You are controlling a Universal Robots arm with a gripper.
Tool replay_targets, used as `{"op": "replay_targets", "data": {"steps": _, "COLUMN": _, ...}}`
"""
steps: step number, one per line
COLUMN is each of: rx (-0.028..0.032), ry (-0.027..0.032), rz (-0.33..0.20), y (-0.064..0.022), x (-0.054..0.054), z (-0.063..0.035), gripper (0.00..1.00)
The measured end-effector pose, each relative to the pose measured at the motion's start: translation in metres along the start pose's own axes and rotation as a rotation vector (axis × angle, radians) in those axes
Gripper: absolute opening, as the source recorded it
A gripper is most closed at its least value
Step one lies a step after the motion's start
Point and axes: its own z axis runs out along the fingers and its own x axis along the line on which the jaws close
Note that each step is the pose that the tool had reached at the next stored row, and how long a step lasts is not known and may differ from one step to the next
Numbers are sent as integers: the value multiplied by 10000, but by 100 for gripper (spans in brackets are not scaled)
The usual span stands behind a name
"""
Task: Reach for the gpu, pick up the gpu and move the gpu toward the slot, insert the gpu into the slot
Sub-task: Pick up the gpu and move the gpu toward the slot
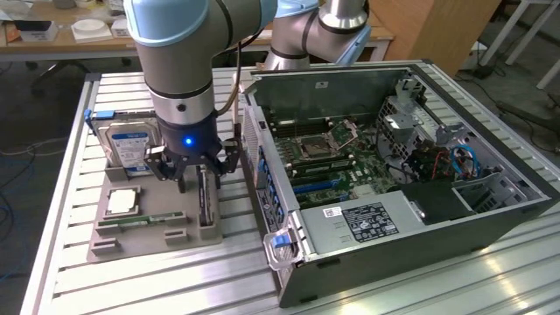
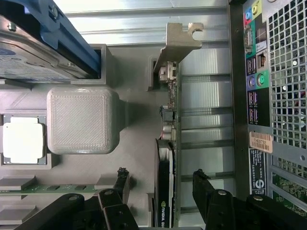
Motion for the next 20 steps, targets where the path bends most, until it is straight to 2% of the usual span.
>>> {"op": "replay_targets", "data": {"steps": 3, "rx": 1, "ry": 0, "rz": 0, "y": 0, "x": 0, "z": 0, "gripper": 63}}
{"op": "replay_targets", "data": {"steps": 4, "rx": 0, "ry": 0, "rz": 0, "y": 0, "x": 0, "z": 0, "gripper": 57}}
{"op": "replay_targets", "data": {"steps": 5, "rx": 0, "ry": 0, "rz": 0, "y": 0, "x": 0, "z": 0, "gripper": 57}}
{"op": "replay_targets", "data": {"steps": 9, "rx": 1, "ry": 0, "rz": 0, "y": 0, "x": 0, "z": 1, "gripper": 33}}
{"op": "replay_targets", "data": {"steps": 11, "rx": 2, "ry": 0, "rz": 0, "y": 0, "x": 0, "z": 1, "gripper": 33}}
{"op": "replay_targets", "data": {"steps": 12, "rx": 2, "ry": 1, "rz": 0, "y": 0, "x": 0, "z": 1, "gripper": 27}}
{"op": "replay_targets", "data": {"steps": 20, "rx": 1, "ry": 0, "rz": 0, "y": 0, "x": 0, "z": 2, "gripper": 26}}
